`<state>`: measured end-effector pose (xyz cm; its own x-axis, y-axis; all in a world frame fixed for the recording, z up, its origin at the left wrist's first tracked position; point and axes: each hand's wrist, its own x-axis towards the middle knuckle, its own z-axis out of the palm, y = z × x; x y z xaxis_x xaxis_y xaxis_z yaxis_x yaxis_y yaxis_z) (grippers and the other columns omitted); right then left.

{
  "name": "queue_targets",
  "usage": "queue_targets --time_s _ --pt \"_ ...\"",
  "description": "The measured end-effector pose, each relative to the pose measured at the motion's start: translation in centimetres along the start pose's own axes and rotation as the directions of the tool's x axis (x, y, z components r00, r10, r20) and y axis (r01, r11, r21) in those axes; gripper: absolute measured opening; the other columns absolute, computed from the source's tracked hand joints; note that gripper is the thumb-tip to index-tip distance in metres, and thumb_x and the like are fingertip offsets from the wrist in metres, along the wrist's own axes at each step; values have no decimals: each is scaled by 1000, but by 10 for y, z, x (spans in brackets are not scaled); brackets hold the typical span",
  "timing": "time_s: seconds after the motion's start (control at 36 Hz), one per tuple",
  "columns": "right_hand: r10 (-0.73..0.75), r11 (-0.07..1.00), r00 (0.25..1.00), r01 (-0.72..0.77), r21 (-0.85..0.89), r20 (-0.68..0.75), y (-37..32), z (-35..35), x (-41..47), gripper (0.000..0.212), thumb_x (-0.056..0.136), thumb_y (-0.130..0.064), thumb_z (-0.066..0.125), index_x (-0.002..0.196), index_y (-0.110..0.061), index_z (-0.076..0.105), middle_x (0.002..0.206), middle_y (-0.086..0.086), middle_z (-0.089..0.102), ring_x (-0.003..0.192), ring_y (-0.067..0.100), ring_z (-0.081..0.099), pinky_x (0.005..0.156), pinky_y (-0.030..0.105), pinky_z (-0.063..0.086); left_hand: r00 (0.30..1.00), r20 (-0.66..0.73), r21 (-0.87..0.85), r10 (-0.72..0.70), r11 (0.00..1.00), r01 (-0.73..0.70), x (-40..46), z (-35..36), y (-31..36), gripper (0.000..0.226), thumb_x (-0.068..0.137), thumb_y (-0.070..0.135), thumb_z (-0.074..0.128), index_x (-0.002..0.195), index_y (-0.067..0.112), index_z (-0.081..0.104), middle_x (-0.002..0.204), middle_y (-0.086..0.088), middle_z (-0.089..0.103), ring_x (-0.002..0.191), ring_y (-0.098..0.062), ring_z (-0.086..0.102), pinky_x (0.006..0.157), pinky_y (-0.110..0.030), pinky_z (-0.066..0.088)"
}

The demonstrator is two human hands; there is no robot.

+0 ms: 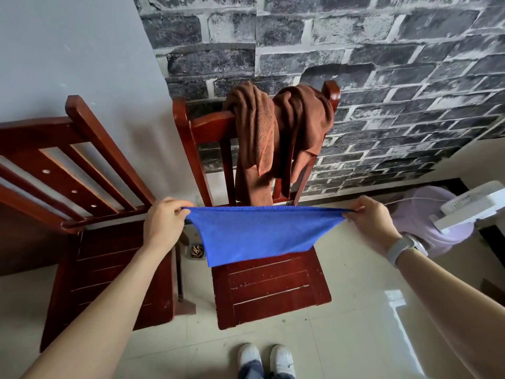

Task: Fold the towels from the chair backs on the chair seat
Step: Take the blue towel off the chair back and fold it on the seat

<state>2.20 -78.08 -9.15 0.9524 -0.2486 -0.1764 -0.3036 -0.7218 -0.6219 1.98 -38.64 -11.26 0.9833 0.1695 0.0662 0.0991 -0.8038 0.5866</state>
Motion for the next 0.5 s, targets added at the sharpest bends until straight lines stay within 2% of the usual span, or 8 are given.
queue_targets --time_s 0.06,0.08,0.17,0.22,0.28,0.39,0.44,0.5 --pt "-15 1000 1000 15 -10 -15 -1 -1 6 9 76 -2 70 82 0 63 76 8 58 73 21 51 57 25 30 999 -37 -3 33 999 -33 0 1 -5 16 76 -1 66 86 9 73 87 -10 67 83 -31 60 79 -37 45" --pt "-25 1000 999 25 -7 -23 -1 0 8 10 76 -3 70 83 1 63 76 8 58 71 21 51 53 18 33 998 -53 -9 45 999 -46 -1 2 -8 15 76 -1 66 85 9 73 87 -10 67 84 -31 60 79 -38 46" --pt "-52 998 997 53 23 -51 5 2 10 10 75 -3 71 78 -6 62 75 9 58 57 2 52 52 6 36 992 -98 -12 82 996 -84 -7 6 -12 14 78 -1 65 86 8 72 88 -9 66 87 -31 59 81 -36 45" --pt "-95 995 994 97 24 -61 13 7 7 9 75 -1 70 78 -3 62 77 10 58 63 8 52 54 13 35 983 -142 -8 117 993 -119 -14 11 -14 13 78 -2 65 85 7 72 87 -8 66 87 -31 58 81 -28 41" --pt "-162 987 984 161 -12 -68 25 16 4 10 73 2 71 78 1 63 78 8 56 70 24 52 57 14 33 971 -169 5 171 985 -173 -23 19 -17 14 77 -4 66 83 6 72 87 -7 67 85 -29 56 79 -22 37" --pt "-219 973 976 218 -80 -4 59 45 -13 10 70 6 72 75 3 63 77 5 53 65 24 49 58 6 35 969 -87 34 230 973 -228 -55 47 -42 16 73 -7 69 80 7 72 87 -4 69 83 -23 54 79 -17 36" --pt "-172 979 983 179 -99 70 92 69 -23 12 70 5 73 73 0 63 77 4 53 66 25 51 59 11 38 982 8 36 190 981 -190 -77 72 -66 18 71 -7 70 78 9 72 85 -2 70 83 -19 53 79 -18 36" --pt "-93 986 983 114 -126 157 128 95 -37 12 70 4 73 73 -2 63 79 5 55 70 29 55 66 26 44 983 115 41 140 988 -146 -104 98 -90 19 70 -7 71 77 10 72 83 -1 70 83 -18 53 77 -19 37"
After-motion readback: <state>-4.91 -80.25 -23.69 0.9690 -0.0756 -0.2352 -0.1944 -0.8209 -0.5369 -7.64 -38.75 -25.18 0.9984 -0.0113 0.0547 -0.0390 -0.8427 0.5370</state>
